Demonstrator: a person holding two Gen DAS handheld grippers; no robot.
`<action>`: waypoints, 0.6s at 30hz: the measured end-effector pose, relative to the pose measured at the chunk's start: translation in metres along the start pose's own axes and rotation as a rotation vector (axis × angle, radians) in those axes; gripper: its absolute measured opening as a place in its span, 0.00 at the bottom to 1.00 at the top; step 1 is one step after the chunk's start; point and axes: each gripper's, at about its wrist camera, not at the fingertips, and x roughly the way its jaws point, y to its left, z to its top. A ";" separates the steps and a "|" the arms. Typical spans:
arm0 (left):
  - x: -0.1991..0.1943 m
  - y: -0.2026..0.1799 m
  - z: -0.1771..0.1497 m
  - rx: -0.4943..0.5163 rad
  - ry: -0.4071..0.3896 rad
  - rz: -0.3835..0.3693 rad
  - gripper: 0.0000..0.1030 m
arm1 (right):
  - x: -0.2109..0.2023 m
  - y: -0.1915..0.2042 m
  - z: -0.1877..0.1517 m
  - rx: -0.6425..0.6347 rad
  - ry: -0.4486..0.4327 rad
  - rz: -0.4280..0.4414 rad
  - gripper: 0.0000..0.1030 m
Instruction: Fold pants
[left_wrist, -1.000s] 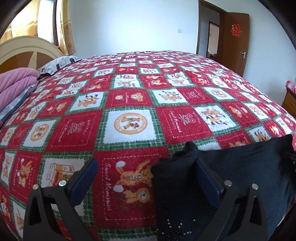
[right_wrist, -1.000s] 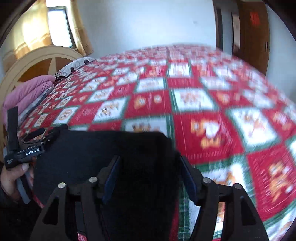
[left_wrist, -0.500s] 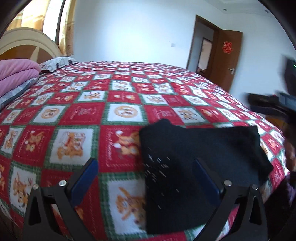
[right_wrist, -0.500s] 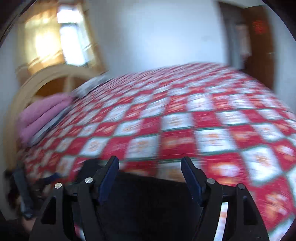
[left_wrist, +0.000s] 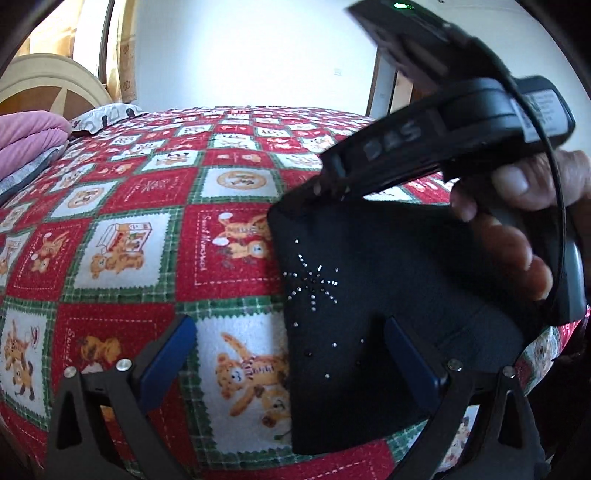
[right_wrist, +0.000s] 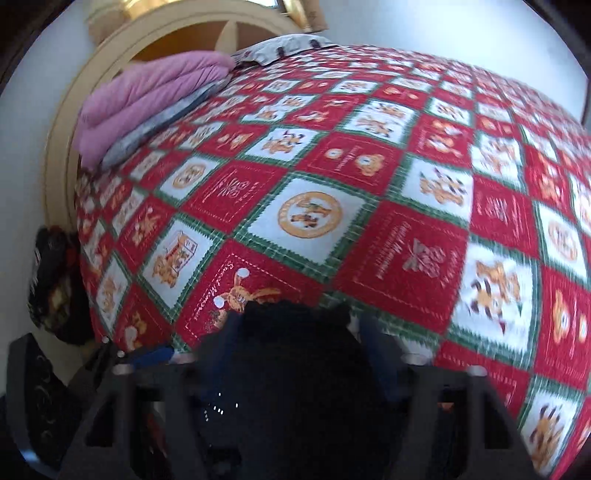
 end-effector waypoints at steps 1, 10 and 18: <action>0.000 0.000 0.000 0.002 -0.003 0.000 1.00 | 0.003 0.002 0.001 -0.004 0.013 0.001 0.34; -0.001 0.002 -0.002 0.007 -0.029 -0.004 1.00 | 0.012 -0.013 0.005 0.086 0.000 0.040 0.24; -0.008 0.012 0.001 -0.076 -0.028 -0.084 1.00 | -0.075 -0.037 -0.044 0.105 -0.133 -0.117 0.50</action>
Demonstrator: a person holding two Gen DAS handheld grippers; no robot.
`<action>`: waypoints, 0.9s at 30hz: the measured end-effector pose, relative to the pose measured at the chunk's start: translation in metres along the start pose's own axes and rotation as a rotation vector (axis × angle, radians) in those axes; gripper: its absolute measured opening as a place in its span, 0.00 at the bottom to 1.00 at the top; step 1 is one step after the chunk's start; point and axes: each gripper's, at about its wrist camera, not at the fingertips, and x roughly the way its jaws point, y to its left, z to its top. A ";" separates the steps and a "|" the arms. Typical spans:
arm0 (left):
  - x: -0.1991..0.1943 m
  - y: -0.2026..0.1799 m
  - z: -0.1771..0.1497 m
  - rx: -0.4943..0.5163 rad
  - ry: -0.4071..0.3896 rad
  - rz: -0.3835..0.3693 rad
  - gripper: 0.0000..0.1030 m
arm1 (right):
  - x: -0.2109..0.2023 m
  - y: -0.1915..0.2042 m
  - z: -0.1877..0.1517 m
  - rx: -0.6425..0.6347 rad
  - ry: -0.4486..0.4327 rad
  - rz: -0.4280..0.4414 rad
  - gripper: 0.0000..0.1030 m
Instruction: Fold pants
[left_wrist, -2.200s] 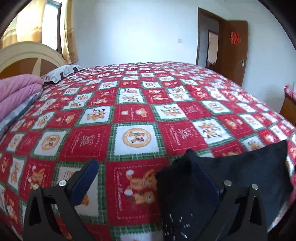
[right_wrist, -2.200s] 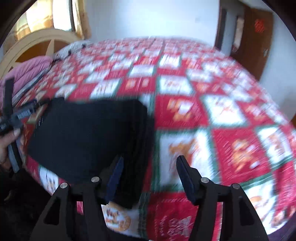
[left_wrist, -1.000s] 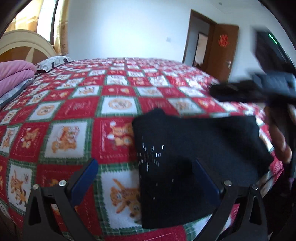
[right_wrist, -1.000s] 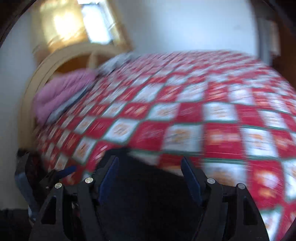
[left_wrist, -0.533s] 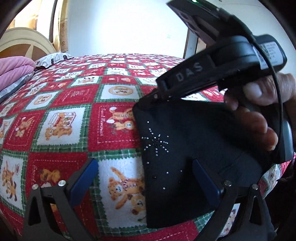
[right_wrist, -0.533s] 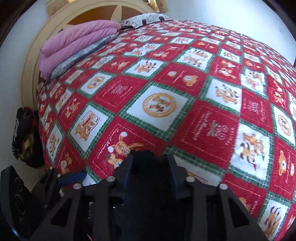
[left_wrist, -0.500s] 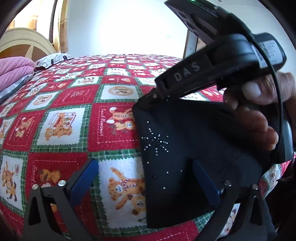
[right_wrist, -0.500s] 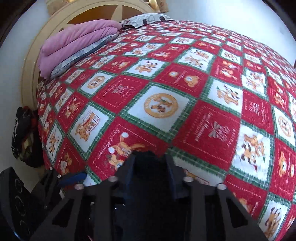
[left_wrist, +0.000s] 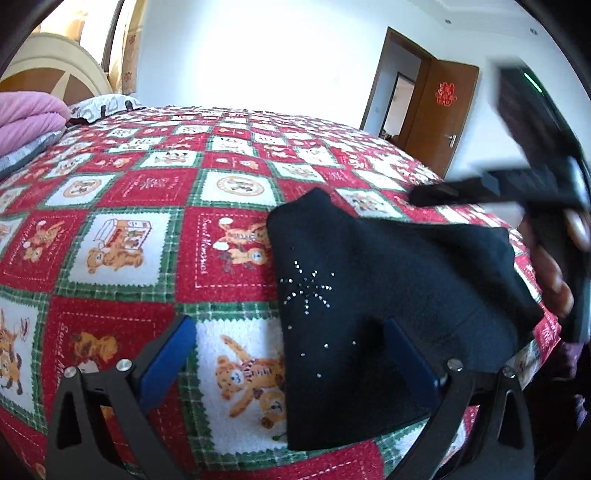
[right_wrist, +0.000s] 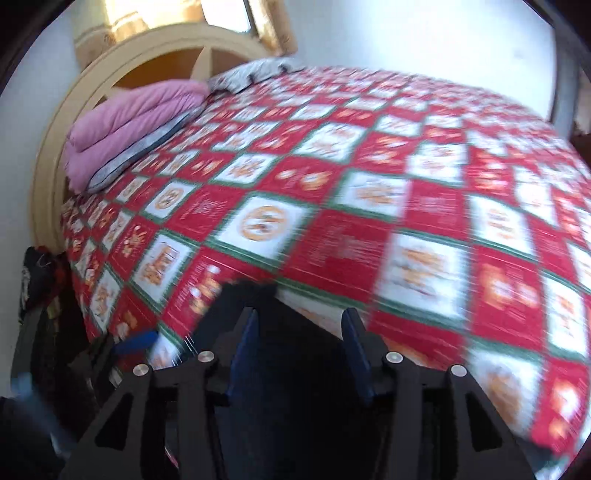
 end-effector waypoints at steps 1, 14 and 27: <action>0.000 0.000 0.000 -0.001 0.002 -0.003 1.00 | -0.012 -0.010 -0.009 0.017 -0.011 -0.026 0.51; 0.005 -0.013 0.006 0.040 0.027 -0.007 1.00 | -0.083 -0.123 -0.137 0.412 -0.084 -0.161 0.65; 0.018 -0.019 0.009 0.084 0.033 0.009 1.00 | -0.077 -0.119 -0.155 0.448 -0.167 -0.127 0.65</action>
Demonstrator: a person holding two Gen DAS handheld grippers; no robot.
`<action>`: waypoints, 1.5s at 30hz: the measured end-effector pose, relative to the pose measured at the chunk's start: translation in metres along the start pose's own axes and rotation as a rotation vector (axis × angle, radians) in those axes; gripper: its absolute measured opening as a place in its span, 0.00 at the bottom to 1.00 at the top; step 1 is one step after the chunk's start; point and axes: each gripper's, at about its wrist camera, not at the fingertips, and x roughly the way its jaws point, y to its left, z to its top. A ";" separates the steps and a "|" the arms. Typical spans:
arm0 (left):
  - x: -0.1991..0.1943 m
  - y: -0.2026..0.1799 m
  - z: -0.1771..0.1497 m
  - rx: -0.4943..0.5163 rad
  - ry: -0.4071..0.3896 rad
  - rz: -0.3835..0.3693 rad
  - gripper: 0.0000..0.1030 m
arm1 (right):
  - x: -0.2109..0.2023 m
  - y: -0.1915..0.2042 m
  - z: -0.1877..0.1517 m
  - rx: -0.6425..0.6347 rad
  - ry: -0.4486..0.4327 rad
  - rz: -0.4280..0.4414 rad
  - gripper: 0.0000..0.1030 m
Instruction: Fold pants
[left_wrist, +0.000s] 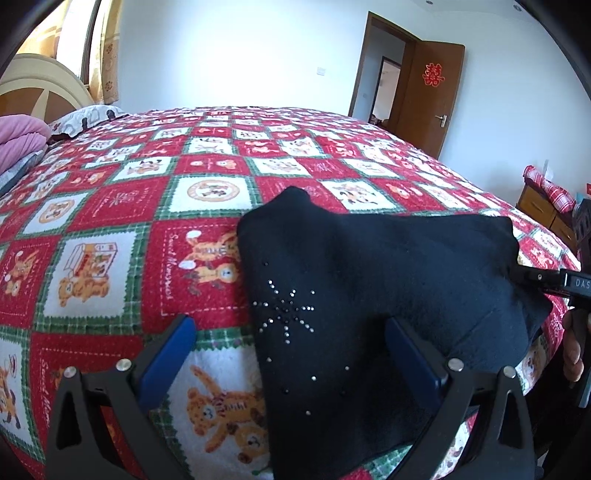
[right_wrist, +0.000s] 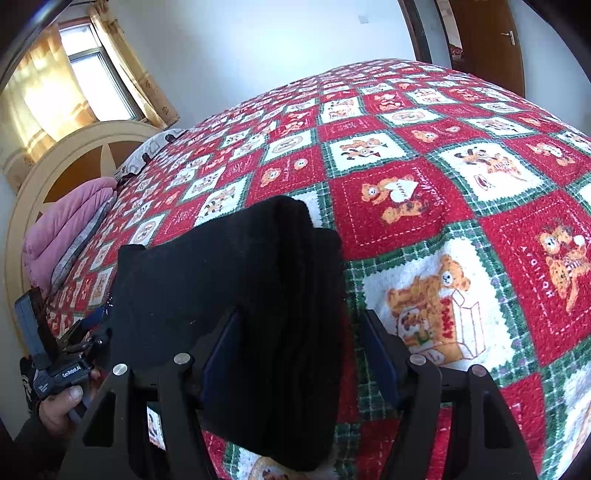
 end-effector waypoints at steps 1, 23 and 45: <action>0.000 0.000 0.000 -0.004 0.000 0.001 1.00 | 0.001 0.000 0.000 0.004 -0.005 0.003 0.65; -0.026 0.024 0.012 -0.166 -0.021 -0.239 0.12 | -0.030 0.038 0.007 -0.049 -0.099 0.161 0.24; -0.049 0.193 0.027 -0.339 -0.123 0.194 0.15 | 0.192 0.276 0.138 -0.422 0.180 0.331 0.24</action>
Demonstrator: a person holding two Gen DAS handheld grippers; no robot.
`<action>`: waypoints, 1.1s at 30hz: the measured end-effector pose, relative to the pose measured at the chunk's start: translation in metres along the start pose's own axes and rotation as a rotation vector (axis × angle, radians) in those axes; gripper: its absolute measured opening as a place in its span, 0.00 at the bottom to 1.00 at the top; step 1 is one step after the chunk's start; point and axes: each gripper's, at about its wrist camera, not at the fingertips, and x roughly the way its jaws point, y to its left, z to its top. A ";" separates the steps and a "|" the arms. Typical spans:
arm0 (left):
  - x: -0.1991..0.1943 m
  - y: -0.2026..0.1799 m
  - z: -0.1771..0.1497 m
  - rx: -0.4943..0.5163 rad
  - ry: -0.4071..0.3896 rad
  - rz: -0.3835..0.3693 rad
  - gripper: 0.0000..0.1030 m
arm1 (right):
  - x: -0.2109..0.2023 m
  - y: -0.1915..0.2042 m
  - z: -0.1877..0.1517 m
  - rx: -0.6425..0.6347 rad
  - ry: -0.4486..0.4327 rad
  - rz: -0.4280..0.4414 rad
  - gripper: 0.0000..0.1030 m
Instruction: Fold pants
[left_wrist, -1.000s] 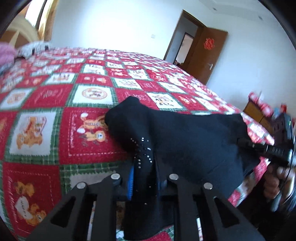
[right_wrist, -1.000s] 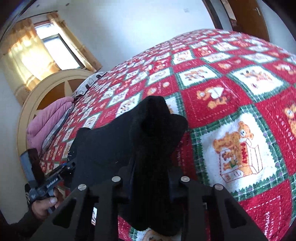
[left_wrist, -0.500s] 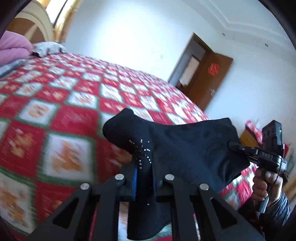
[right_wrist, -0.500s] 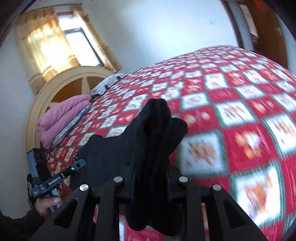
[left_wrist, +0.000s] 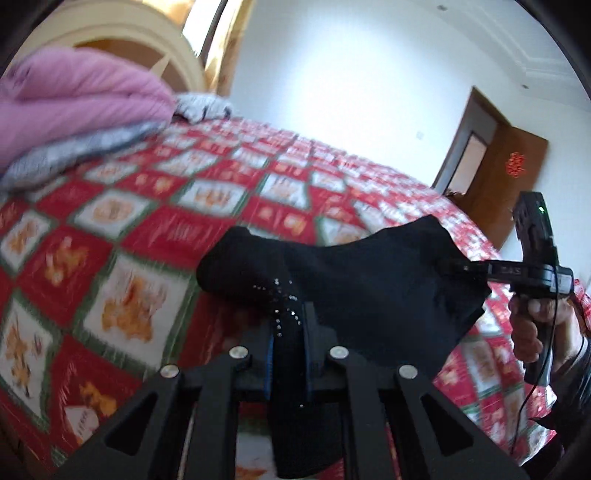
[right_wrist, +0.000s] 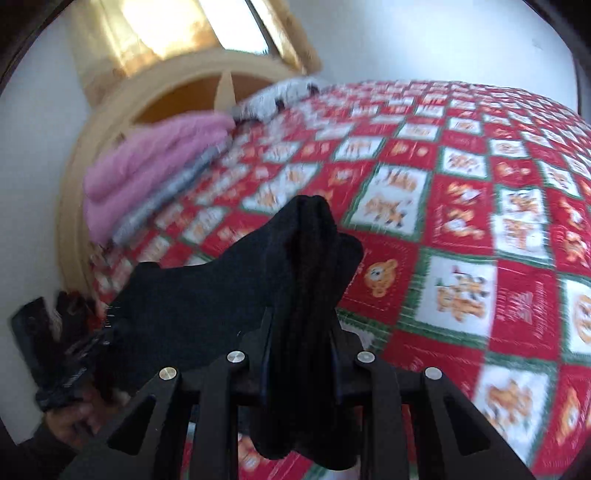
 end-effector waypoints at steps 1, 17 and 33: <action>0.005 0.004 -0.006 -0.007 0.012 0.010 0.21 | 0.013 -0.001 -0.001 -0.010 0.024 -0.032 0.25; -0.024 0.021 -0.011 -0.022 -0.111 0.141 0.89 | -0.002 -0.057 -0.034 0.245 -0.056 -0.025 0.72; -0.047 0.025 -0.001 -0.039 -0.087 0.240 1.00 | -0.064 -0.036 -0.078 0.318 -0.179 -0.216 0.76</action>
